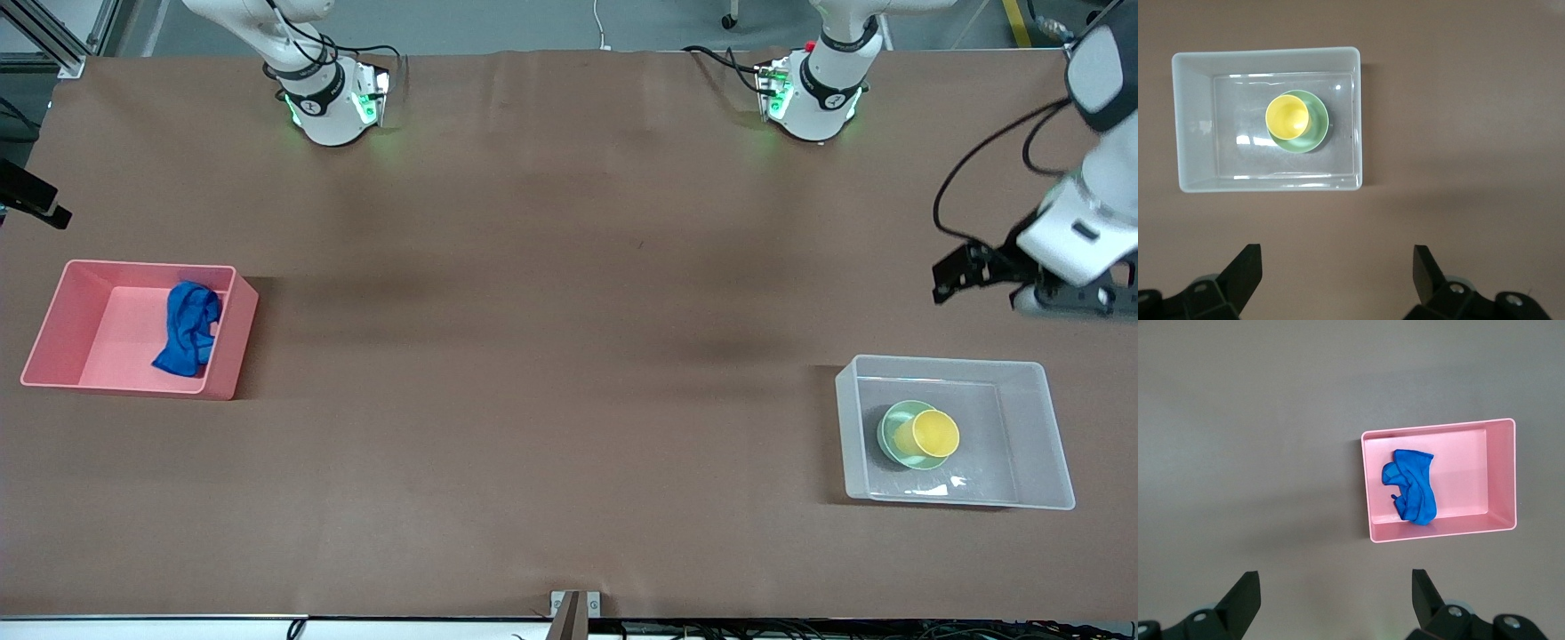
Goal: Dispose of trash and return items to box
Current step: 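Open the left gripper and lift it away from the clear bin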
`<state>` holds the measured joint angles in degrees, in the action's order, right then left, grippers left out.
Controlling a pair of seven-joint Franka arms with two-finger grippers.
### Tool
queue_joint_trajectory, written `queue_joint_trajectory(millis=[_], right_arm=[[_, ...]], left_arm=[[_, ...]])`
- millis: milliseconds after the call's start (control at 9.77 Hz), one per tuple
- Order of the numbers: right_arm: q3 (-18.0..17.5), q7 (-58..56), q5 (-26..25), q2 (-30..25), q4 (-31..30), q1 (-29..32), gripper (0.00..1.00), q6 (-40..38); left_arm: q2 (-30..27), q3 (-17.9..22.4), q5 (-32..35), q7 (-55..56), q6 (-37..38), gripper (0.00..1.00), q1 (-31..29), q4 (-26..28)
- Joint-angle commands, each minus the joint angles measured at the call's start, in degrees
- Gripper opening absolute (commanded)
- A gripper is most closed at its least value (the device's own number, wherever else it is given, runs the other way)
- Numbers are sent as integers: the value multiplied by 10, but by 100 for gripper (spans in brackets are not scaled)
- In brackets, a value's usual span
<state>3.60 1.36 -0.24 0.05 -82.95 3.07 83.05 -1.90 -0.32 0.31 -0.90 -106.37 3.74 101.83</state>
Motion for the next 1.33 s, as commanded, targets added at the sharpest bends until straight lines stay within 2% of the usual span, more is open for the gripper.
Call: queue_joint_trajectory(millis=[0, 307, 409, 717, 921, 1228], right_arm=[[-4, -1, -4, 0, 6, 4, 100, -7], [-3, -1, -4, 0, 6, 4, 100, -7], [-3, -1, -4, 0, 6, 4, 100, -7], [-3, -1, -4, 0, 6, 4, 100, -7], [-4, -1, -4, 0, 6, 4, 100, -6], [-4, 1, 0, 7, 6, 4, 100, -2]], left_arm=[[-21, -1, 10, -2, 14, 100, -6, 9], [31, 0, 10, -2, 180, 100, -7, -160], [37, -1, 10, 4, 205, 100, -5, -179], [29, -8, 4, 37, 224, 100, -2, -168], [5, -8, 1, 31, 224, 100, -2, -135], [6, -33, 1, 29, 222, 100, -6, -134]])
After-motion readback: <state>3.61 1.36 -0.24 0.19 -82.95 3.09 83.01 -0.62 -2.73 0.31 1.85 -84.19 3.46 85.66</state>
